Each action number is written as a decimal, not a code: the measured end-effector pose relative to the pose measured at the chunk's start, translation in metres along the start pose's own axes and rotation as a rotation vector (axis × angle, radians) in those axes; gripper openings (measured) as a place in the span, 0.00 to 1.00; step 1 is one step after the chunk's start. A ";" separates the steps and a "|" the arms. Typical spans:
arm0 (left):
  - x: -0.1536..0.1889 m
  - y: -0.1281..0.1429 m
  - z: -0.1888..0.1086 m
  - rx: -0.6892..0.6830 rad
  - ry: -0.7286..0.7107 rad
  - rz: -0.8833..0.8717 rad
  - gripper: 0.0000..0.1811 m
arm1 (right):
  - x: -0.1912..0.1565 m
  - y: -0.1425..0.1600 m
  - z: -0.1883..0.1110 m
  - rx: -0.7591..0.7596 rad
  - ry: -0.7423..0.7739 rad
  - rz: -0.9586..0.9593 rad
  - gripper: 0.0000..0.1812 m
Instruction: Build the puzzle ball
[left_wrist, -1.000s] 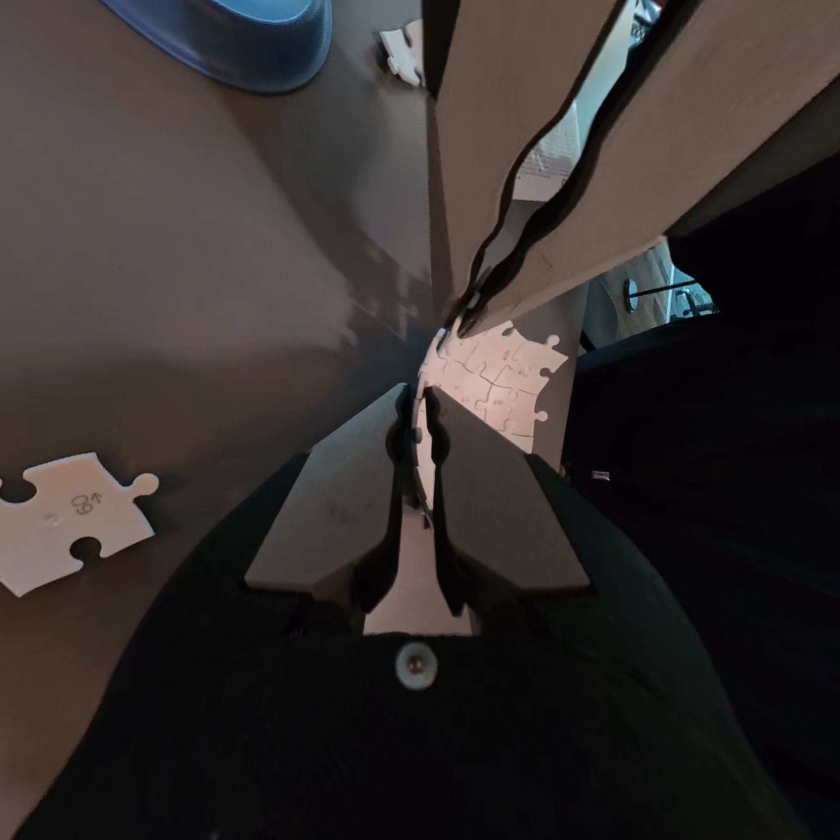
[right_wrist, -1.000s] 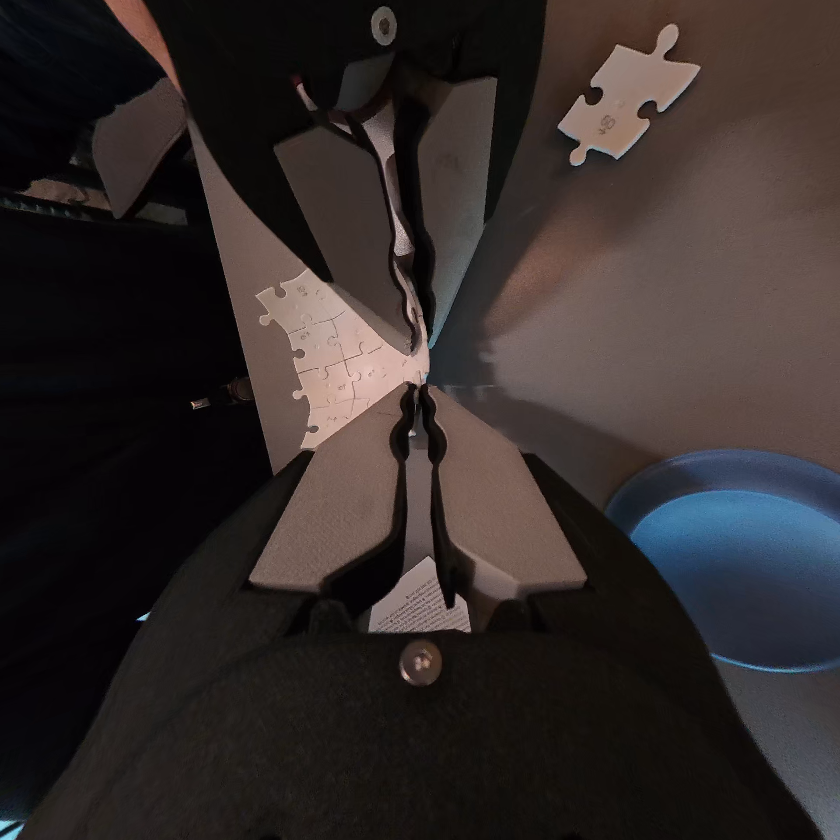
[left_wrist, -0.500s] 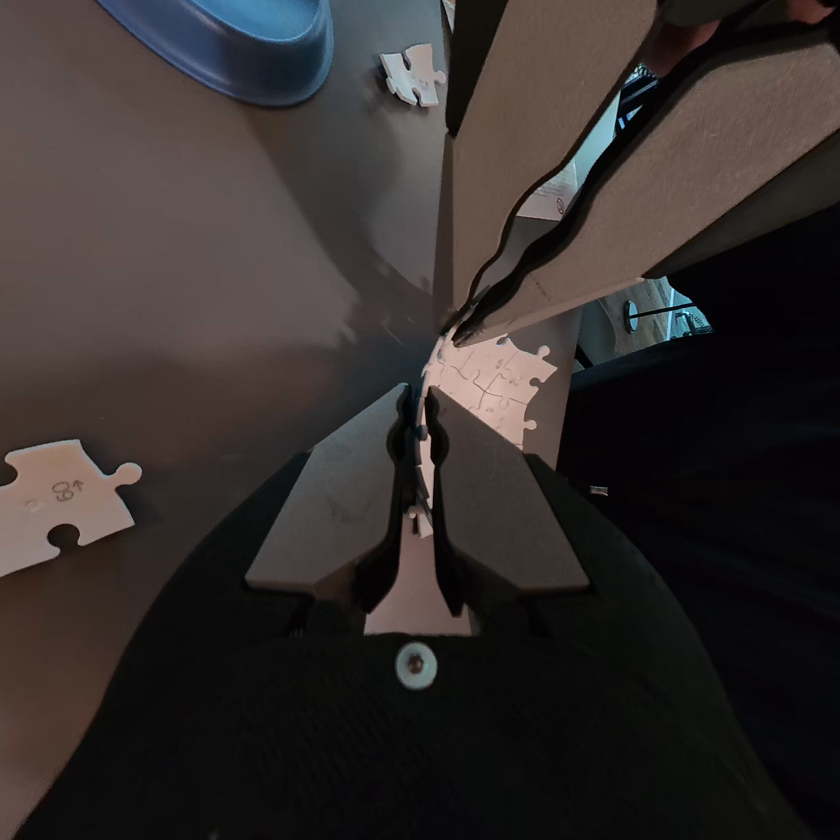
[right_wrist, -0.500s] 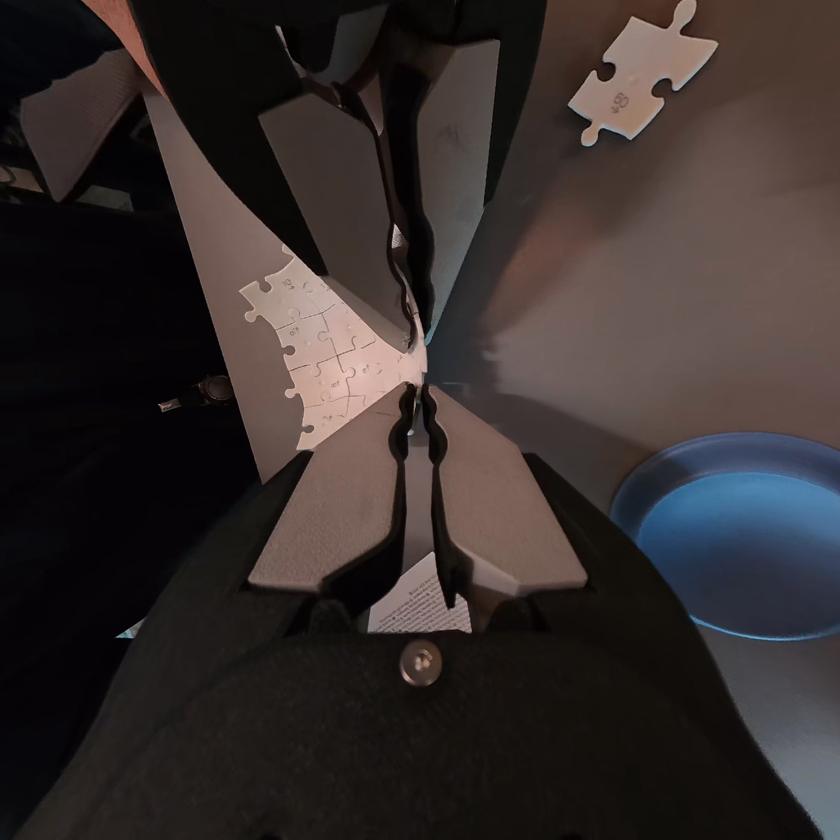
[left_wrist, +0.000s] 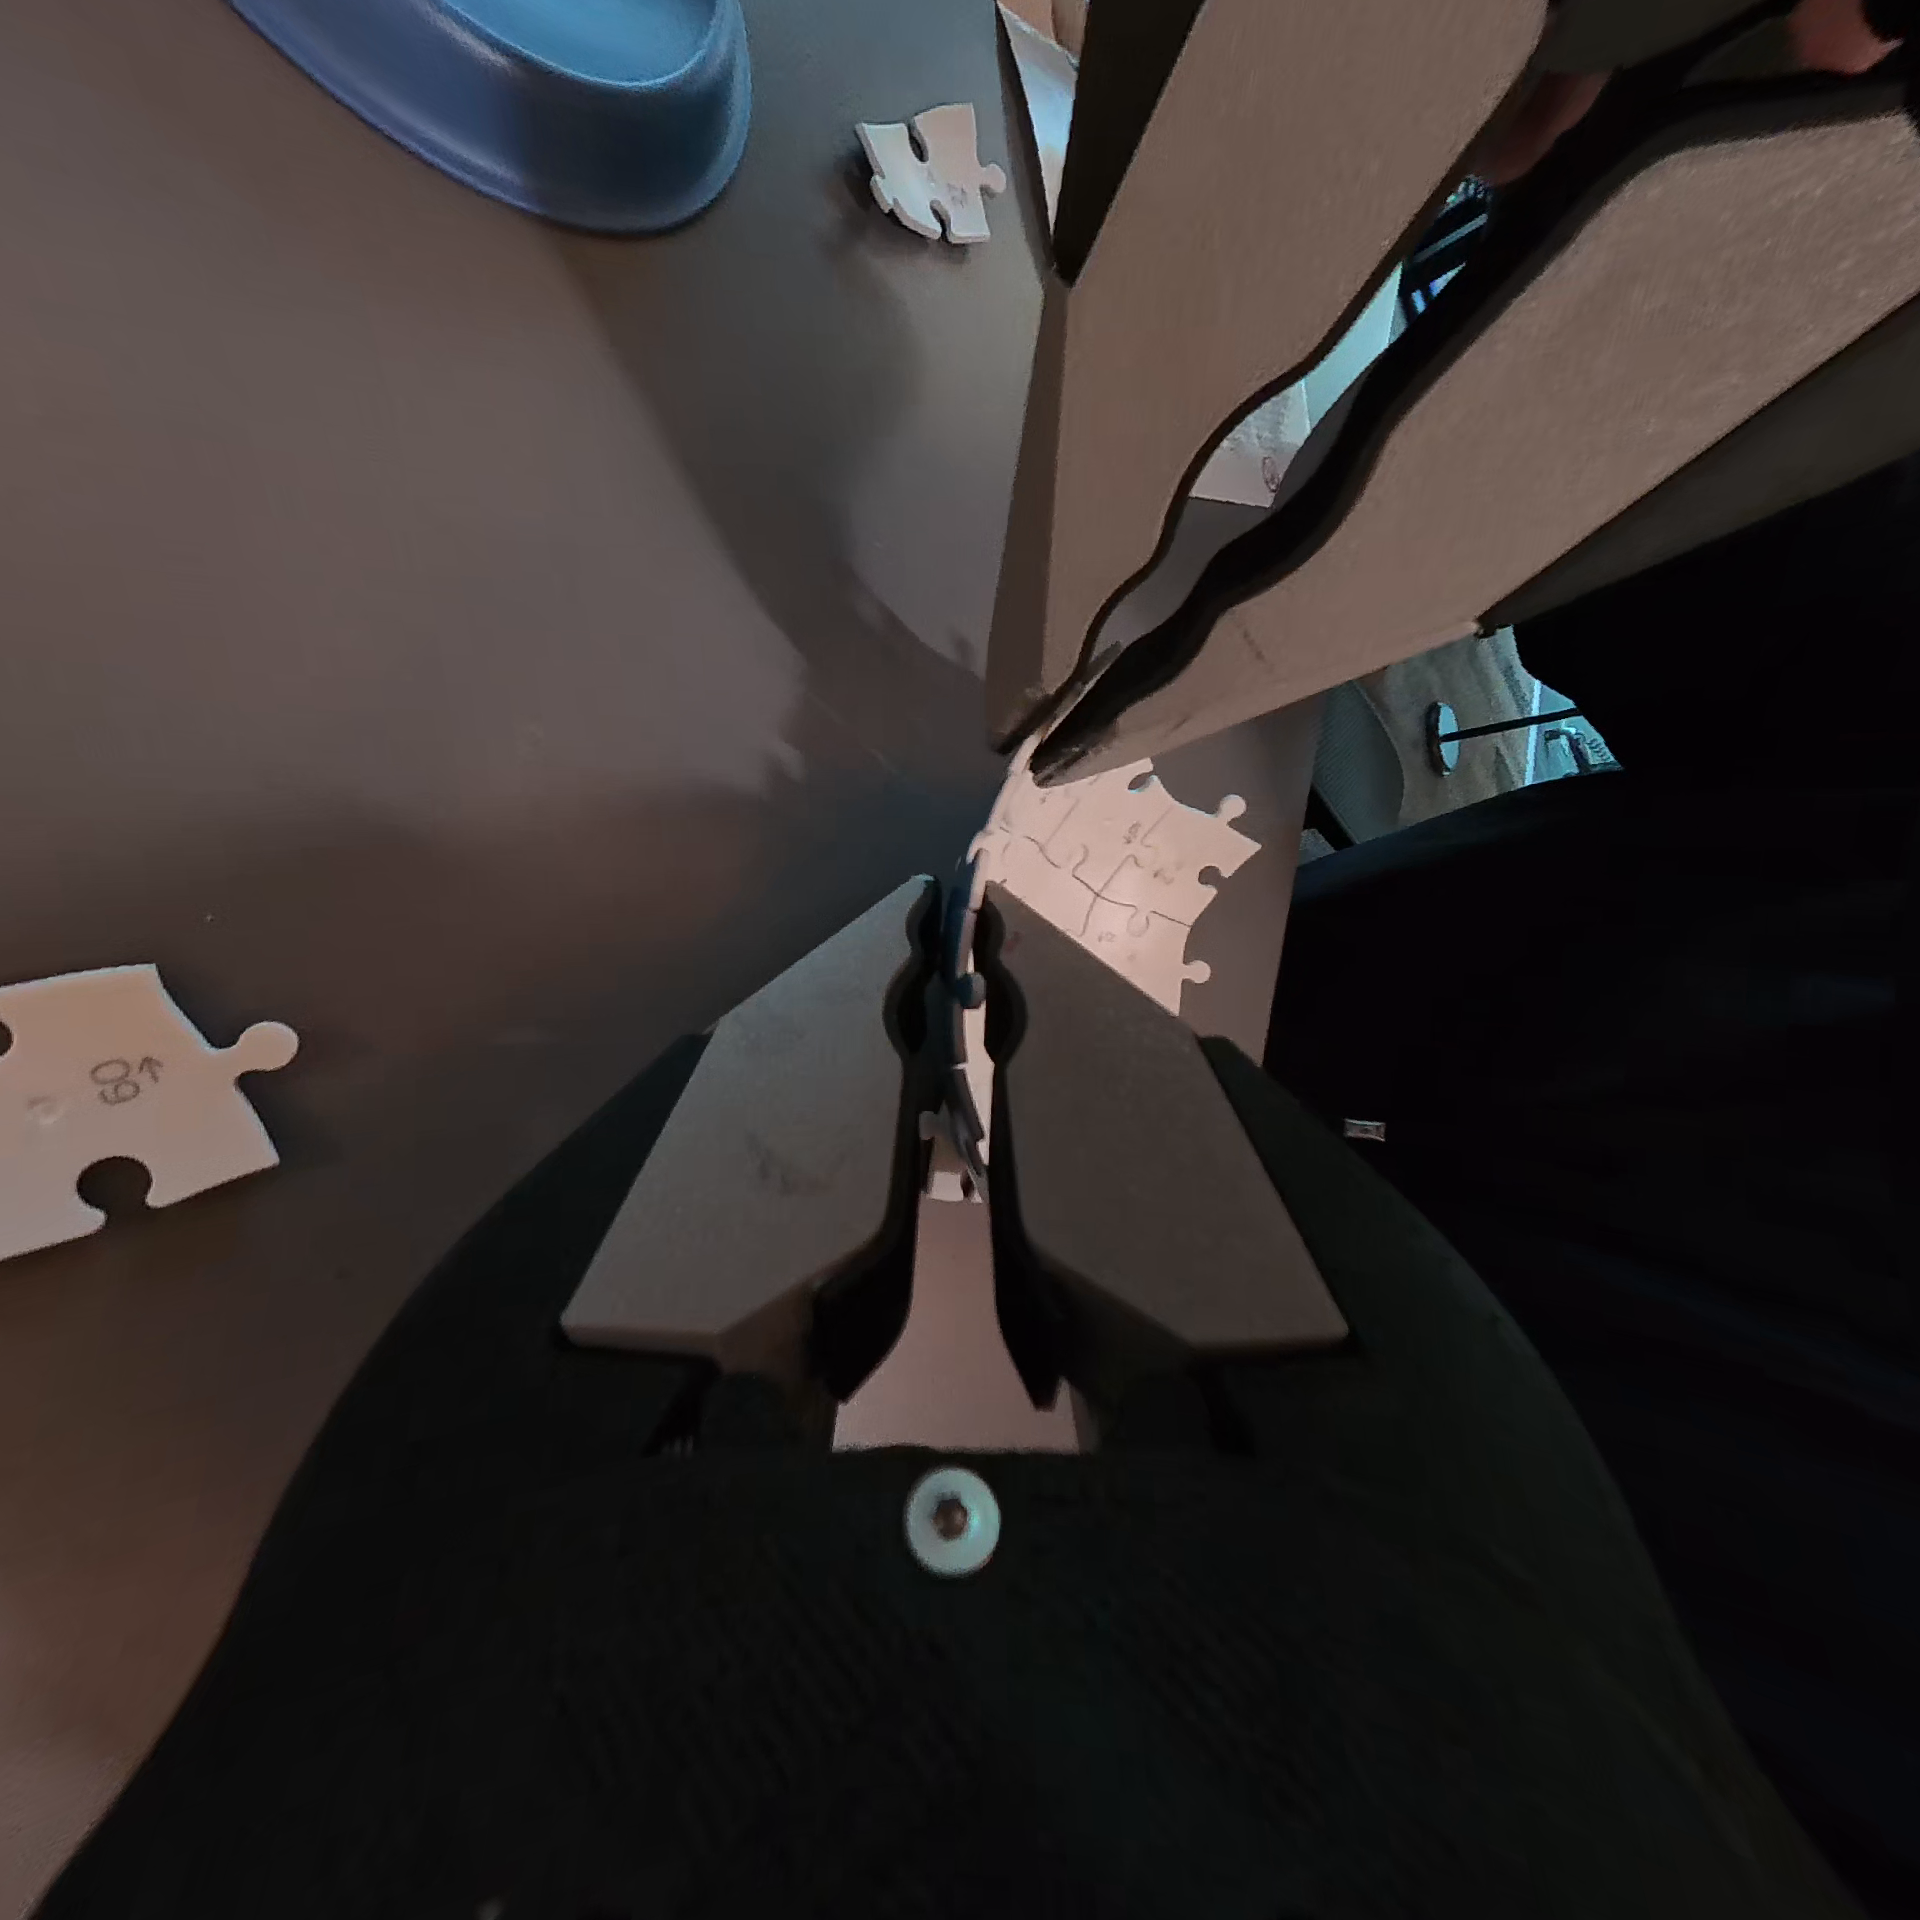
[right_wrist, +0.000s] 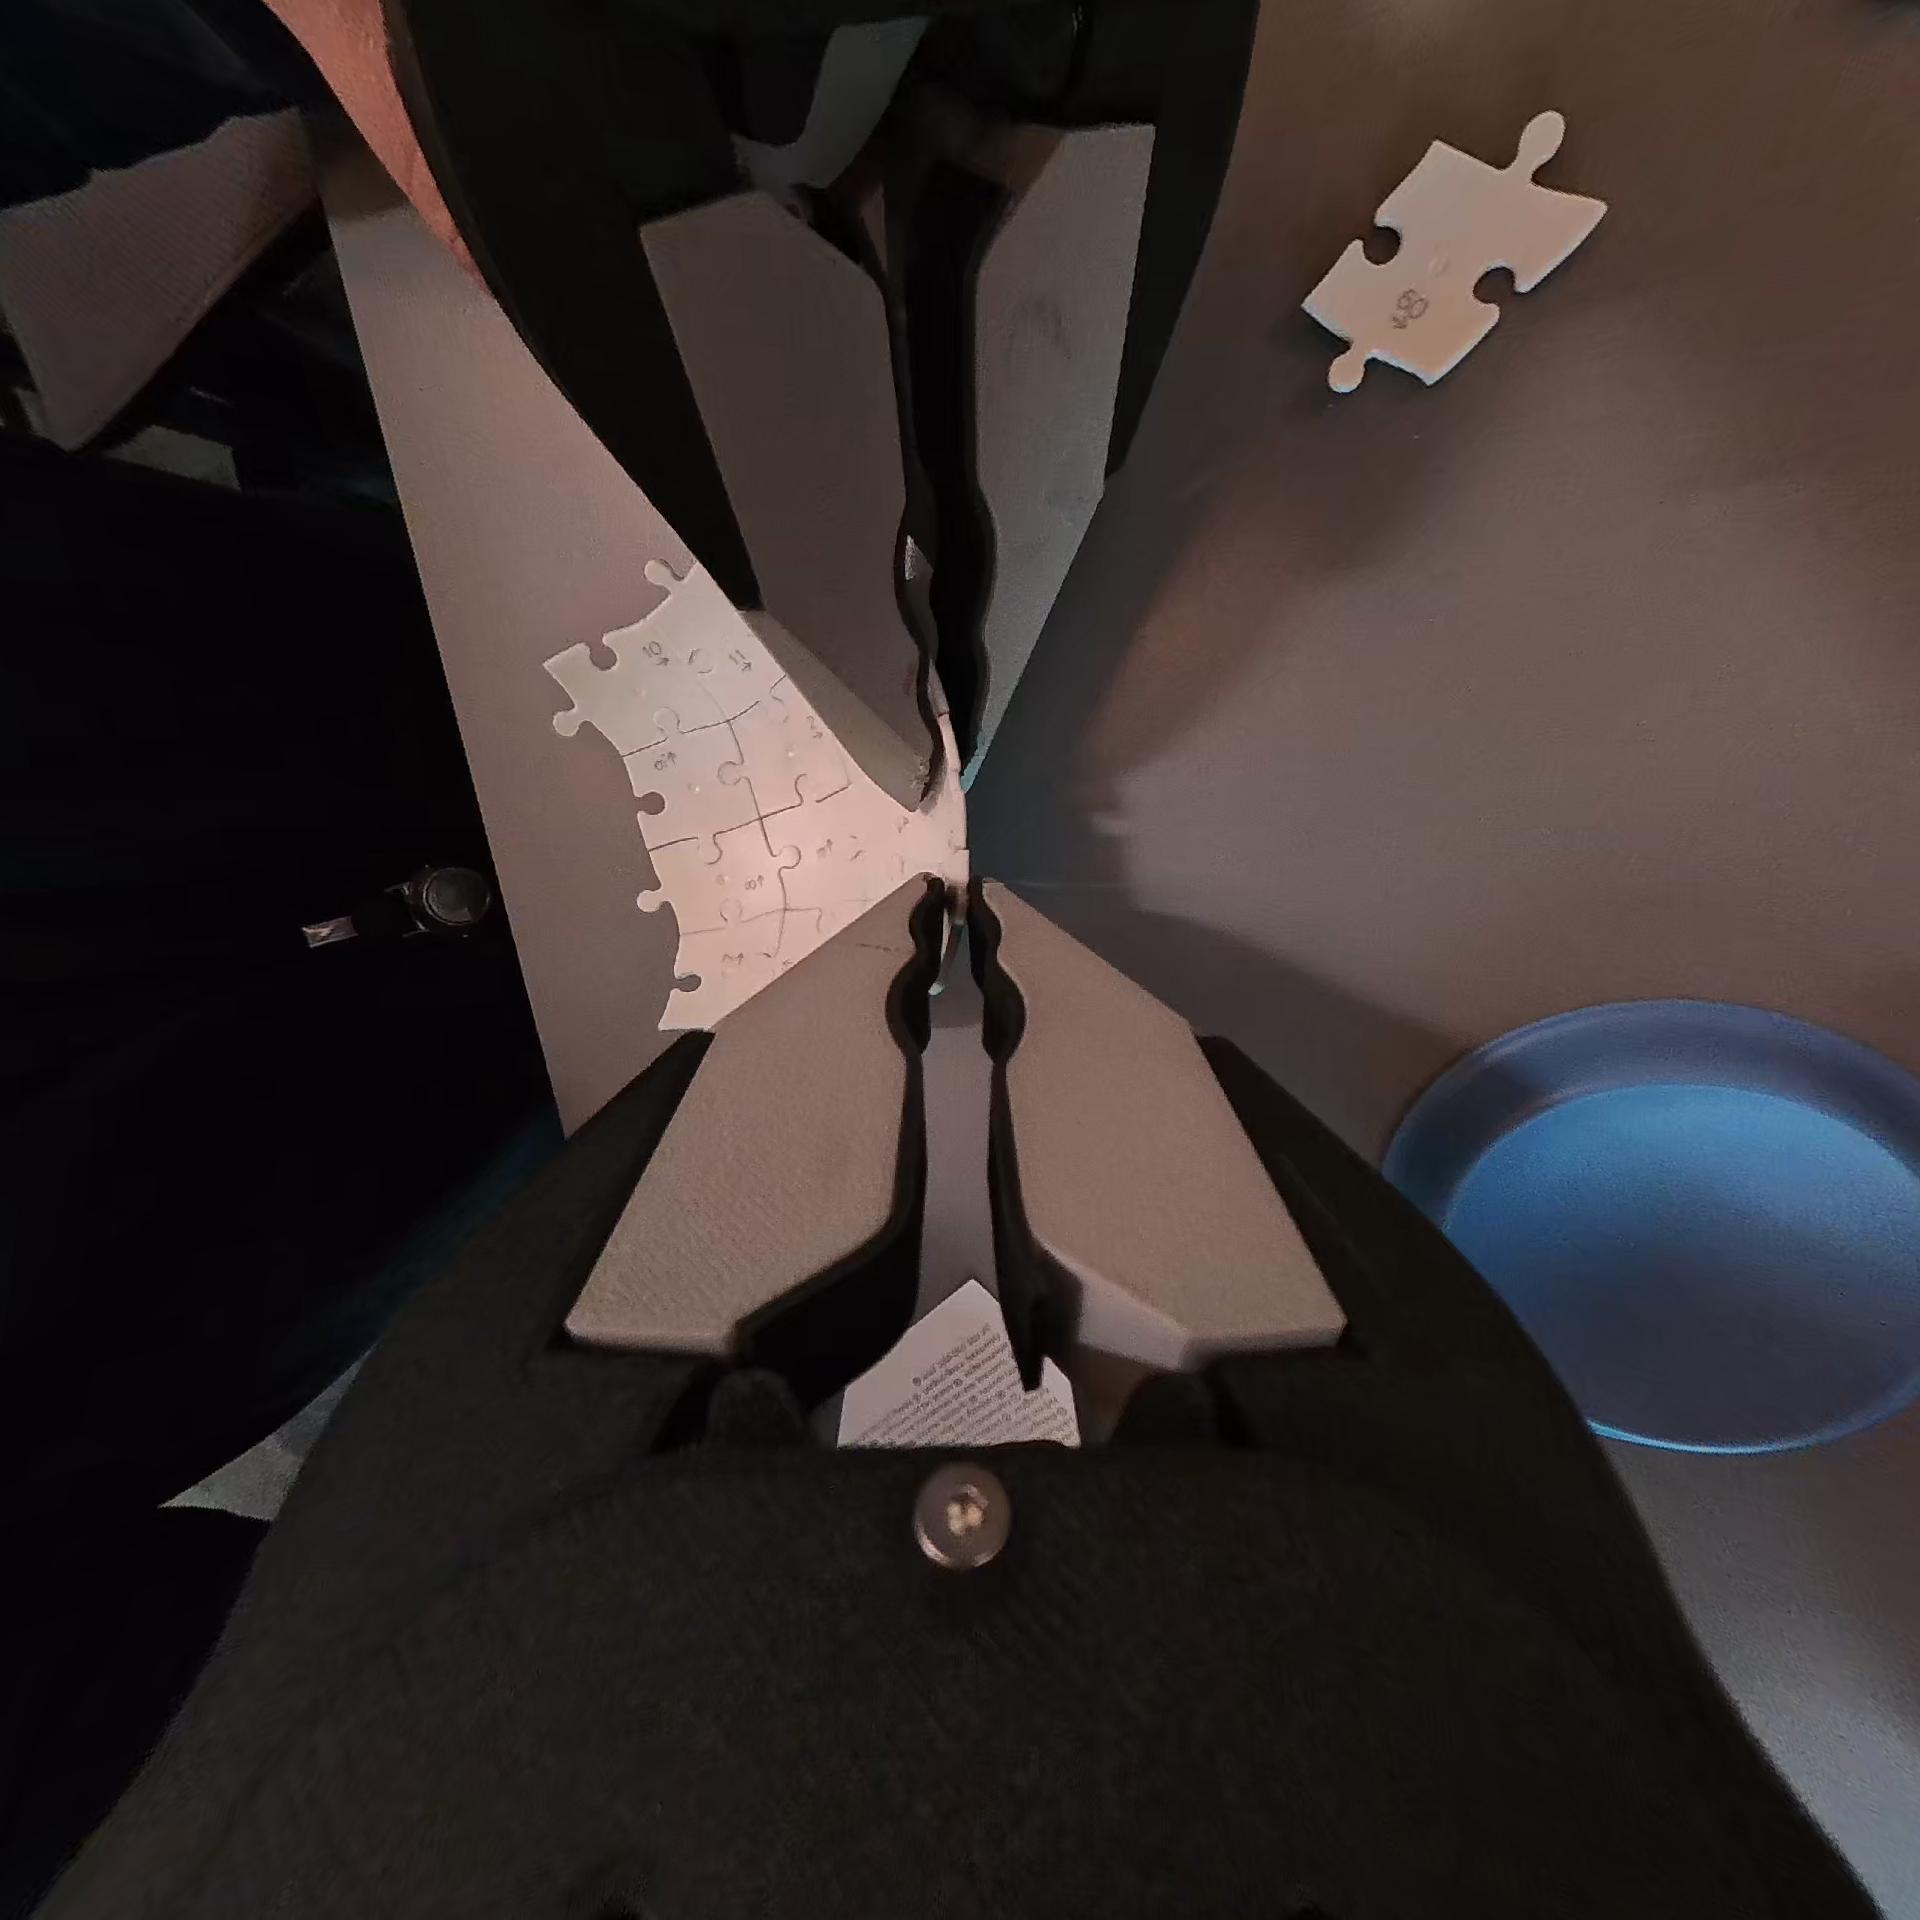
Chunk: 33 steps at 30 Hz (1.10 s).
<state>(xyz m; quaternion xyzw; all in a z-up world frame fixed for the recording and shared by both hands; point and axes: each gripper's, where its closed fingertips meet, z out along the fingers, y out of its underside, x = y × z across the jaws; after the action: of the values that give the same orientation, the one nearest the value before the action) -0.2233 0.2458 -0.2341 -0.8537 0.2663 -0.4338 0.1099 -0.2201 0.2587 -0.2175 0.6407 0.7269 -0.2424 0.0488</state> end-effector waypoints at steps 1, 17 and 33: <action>0.000 0.000 0.000 -0.001 -0.001 -0.001 0.02 | 0.000 0.000 0.000 0.002 0.002 0.002 0.01; 0.001 0.001 0.001 -0.002 -0.008 0.001 0.01 | -0.006 0.005 0.012 -0.002 -0.052 -0.002 0.02; -0.006 -0.001 -0.007 0.032 -0.030 -0.016 0.02 | 0.003 -0.004 0.015 0.068 -0.013 -0.059 0.00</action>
<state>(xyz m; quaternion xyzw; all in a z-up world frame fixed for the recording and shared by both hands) -0.2311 0.2498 -0.2339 -0.8603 0.2509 -0.4260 0.1240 -0.2280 0.2548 -0.2304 0.6186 0.7366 -0.2723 0.0245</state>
